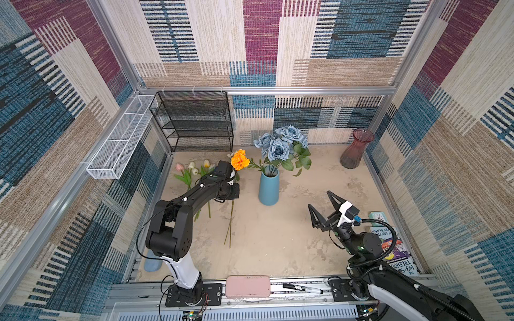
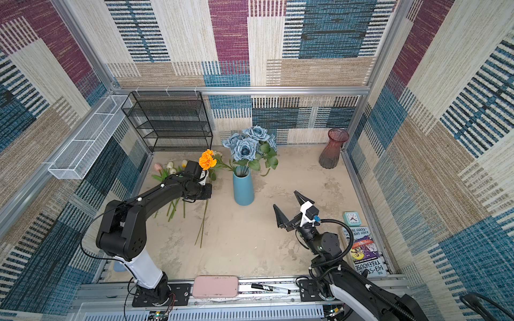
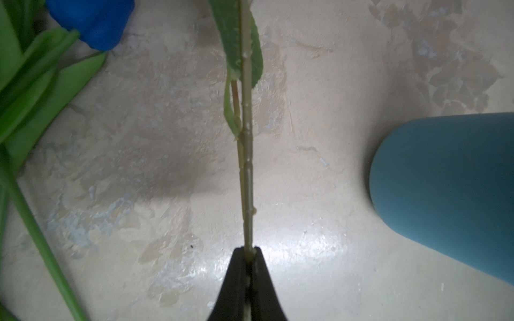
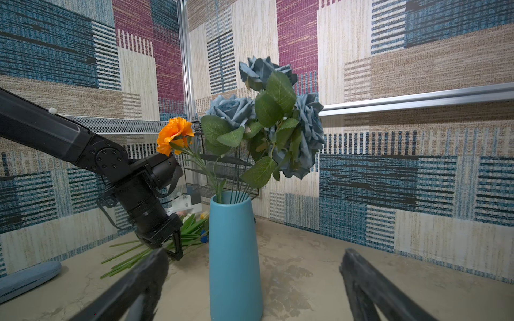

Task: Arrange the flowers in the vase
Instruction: 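Close the left gripper on the sunflower stem beside the vase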

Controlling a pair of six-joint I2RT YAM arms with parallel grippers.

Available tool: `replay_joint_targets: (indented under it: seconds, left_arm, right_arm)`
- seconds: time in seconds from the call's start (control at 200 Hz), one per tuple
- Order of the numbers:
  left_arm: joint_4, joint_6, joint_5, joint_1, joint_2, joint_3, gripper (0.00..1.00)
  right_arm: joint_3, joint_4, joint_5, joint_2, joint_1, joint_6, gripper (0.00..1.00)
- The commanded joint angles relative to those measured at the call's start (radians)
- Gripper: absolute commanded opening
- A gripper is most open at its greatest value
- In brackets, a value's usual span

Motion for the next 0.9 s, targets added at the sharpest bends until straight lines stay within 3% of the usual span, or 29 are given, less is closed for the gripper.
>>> replay_joint_targets:
  seconds: [0.0, 0.11, 0.17, 0.326, 0.406, 0.521, 0.576, 0.631, 0.796, 0.896]
  left_arm:
    - [0.078, -0.021, 0.029, 0.000, 0.003, -0.007, 0.06]
    - [0.066, -0.020, 0.013, 0.000, 0.005, 0.004, 0.06]
    - [0.076, -0.017, 0.011, 0.000, 0.000, -0.004, 0.14]
    - [0.090, -0.017, -0.007, 0.002, -0.008, -0.023, 0.10]
    - [0.084, -0.012, -0.005, 0.002, 0.001, -0.016, 0.18]
    - [0.083, -0.013, -0.006, 0.001, 0.013, -0.015, 0.13]
    - [0.077, -0.010, -0.010, 0.002, 0.019, -0.009, 0.02]
    - [0.086, -0.012, -0.010, 0.002, 0.017, -0.014, 0.00]
    - [0.055, -0.011, 0.001, 0.002, 0.036, 0.016, 0.28]
    - [0.055, -0.006, -0.004, 0.002, 0.062, 0.023, 0.39]
  right_arm:
    - [0.001, 0.034, 0.014, 0.002, 0.001, 0.001, 1.00]
    - [0.000, 0.034, 0.010, 0.001, 0.001, 0.001, 1.00]
    - [0.000, 0.031, 0.013, 0.002, 0.001, 0.000, 1.00]
    - [0.003, 0.034, 0.013, 0.010, 0.001, 0.001, 1.00]
    - [0.005, 0.032, 0.014, 0.016, 0.001, 0.001, 1.00]
    - [0.006, 0.032, 0.014, 0.019, 0.001, 0.001, 1.00]
    - [0.007, 0.032, 0.015, 0.019, 0.001, 0.001, 1.00]
    - [0.006, 0.031, 0.016, 0.018, 0.001, 0.000, 1.00]
    - [0.005, 0.030, 0.018, 0.017, 0.001, -0.001, 1.00]
    - [0.006, 0.031, 0.017, 0.022, 0.001, -0.001, 1.00]
